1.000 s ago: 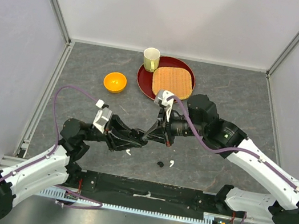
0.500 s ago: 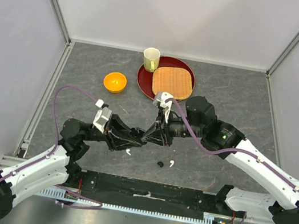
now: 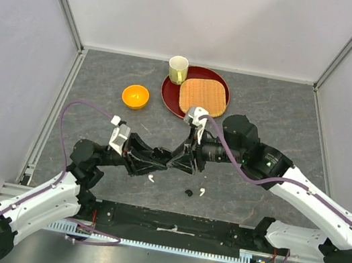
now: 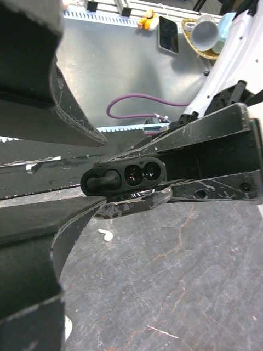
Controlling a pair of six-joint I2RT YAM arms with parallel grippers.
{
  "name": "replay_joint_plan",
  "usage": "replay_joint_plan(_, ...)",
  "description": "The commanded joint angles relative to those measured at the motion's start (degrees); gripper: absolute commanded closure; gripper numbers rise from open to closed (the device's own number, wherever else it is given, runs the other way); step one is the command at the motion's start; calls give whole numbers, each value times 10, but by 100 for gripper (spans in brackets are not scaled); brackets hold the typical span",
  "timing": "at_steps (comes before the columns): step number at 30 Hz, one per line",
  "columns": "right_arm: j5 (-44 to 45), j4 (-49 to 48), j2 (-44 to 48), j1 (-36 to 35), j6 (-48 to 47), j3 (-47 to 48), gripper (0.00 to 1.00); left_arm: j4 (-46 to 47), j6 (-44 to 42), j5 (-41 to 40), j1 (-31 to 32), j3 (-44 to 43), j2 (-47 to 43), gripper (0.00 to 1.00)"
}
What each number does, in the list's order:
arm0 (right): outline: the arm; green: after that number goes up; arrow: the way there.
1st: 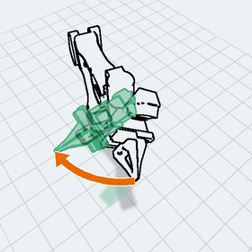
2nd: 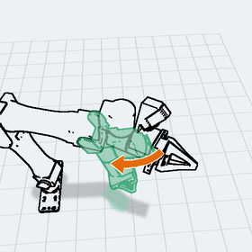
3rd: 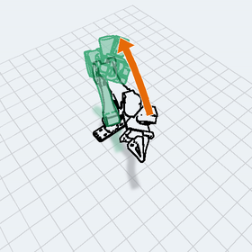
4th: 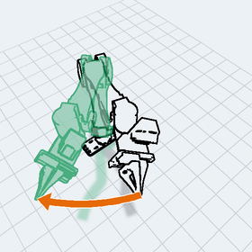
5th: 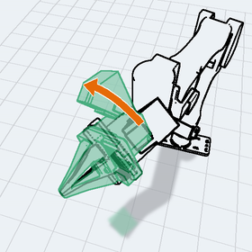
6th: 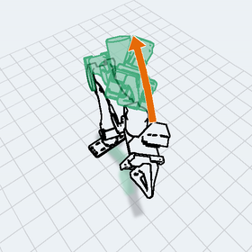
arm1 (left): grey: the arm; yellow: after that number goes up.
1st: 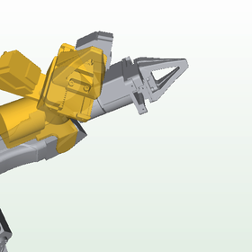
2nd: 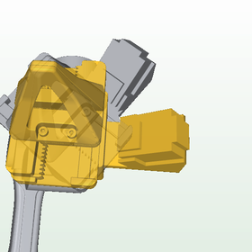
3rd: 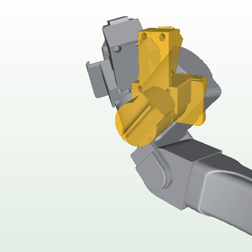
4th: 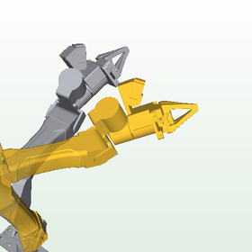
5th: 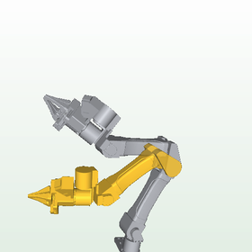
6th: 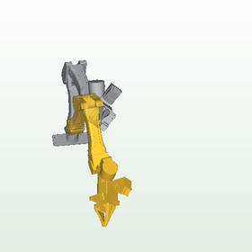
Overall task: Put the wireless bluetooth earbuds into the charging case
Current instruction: Place the earbud in the charging case, then open the charging case.
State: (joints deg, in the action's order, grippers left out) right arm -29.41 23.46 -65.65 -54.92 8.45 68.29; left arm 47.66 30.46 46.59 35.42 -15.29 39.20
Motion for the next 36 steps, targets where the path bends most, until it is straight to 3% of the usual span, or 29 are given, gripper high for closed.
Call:
replay_joint_plan(1, 40, -47, 28, 3, 6, 17, 50, -5, -25, 11, 3, -7, -18, 98)
replay_joint_plan(10, 137, -55, 79, 3, 26, 1, 40, -21, -44, -14, 3, -1, -27, 98)
replay_joint_plan(17, 237, -53, 135, 5, 76, -47, 25, -41, -58, -47, 3, 6, -47, 98)
replay_joint_plan(26, 113, -74, 48, 5, 138, -39, 21, -46, -63, -56, 3, 4, -50, 98)
replay_joint_plan(36, 72, -113, 12, 4, 140, -31, 16, -63, -62, -69, 3, 4, -65, 98)
